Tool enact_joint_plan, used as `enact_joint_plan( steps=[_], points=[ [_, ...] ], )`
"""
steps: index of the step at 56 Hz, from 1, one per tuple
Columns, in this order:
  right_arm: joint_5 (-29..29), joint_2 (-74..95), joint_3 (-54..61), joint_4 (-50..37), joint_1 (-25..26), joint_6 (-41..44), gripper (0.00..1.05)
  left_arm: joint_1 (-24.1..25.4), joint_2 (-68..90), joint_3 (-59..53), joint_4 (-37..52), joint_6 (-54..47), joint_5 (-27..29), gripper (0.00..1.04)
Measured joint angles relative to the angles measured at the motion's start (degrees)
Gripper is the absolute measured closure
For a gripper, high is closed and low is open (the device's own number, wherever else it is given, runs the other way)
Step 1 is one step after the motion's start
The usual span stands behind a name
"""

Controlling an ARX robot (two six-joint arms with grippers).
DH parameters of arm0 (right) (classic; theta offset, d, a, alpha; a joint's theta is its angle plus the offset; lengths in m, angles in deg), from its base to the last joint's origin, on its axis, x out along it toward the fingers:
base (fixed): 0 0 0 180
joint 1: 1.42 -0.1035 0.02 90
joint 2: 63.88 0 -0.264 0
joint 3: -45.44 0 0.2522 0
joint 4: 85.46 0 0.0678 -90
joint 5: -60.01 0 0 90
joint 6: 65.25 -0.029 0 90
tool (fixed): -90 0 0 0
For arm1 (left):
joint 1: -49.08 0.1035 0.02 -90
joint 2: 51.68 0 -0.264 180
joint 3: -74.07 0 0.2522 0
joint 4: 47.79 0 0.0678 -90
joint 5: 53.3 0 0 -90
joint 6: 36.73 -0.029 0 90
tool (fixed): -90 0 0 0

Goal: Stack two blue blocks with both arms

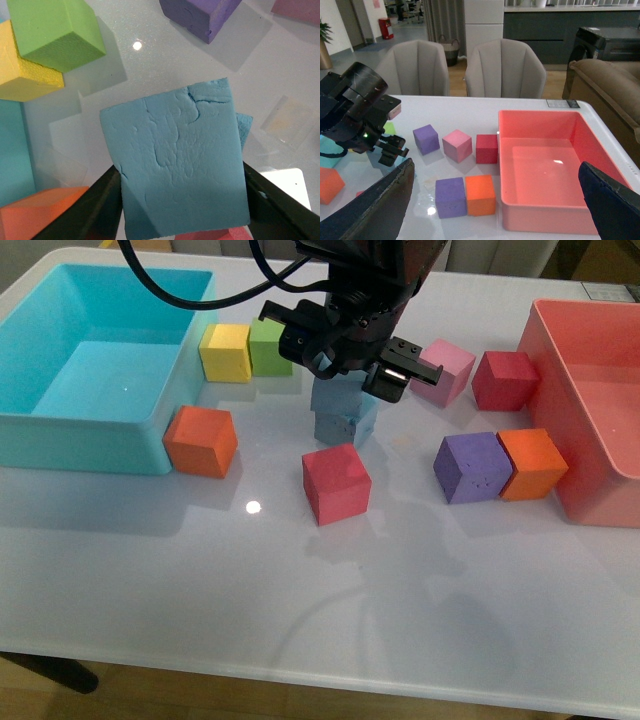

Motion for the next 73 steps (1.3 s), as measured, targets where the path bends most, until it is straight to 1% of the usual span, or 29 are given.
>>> enact_joint_plan(
  steps=[8, 10, 11, 15, 31, 45, 56, 63, 69, 73],
  points=[
    [0.0, 0.0, 0.0, 0.0, 0.0, 0.0, 0.09, 0.0, 0.24, -0.07, 0.33, 0.02, -0.52, 0.15],
    [0.0, 0.0, 0.0, 0.0, 0.0, 0.0, 0.09, 0.0, 0.24, -0.28, 0.63, 0.02, -0.72, 0.08],
    [0.0, 0.0, 0.0, 0.0, 0.0, 0.0, 0.09, 0.0, 0.24, -0.44, 0.85, 0.0, -0.81, 0.07],
    [0.0, 0.0, 0.0, 0.0, 0.0, 0.0, 0.09, 0.02, 0.2, -1.22, 1.62, 0.04, -0.85, 0.1],
    [0.0, 0.0, 0.0, 0.0, 0.0, 0.0, 0.09, 0.15, -2.1, -6.99, 4.85, 0.09, -1.51, 0.09],
    [0.0, 0.0, 0.0, 0.0, 0.0, 0.0, 0.09, 0.96, -10.47, -14.45, 9.2, 0.9, -1.68, 0.09],
    [0.0, 0.0, 0.0, 0.0, 0.0, 0.0, 0.09, 2.08, -19.45, -25.31, 14.82, 2.82, -2.56, 0.09],
    [0.0, 0.0, 0.0, 0.0, 0.0, 0.0, 0.09, 3.15, -25.29, -32.48, 20.15, 3.13, -1.49, 0.09],
    [0.0, 0.0, 0.0, 0.0, 0.0, 0.0, 0.09, 5.01, -31.08, -38.99, 25.05, 3.39, -1.07, 0.09],
    [0.0, 0.0, 0.0, 0.0, 0.0, 0.0, 0.09, 7.61, -37.24, -45.81, 29.51, 4.11, -0.83, 0.09]
  ],
)
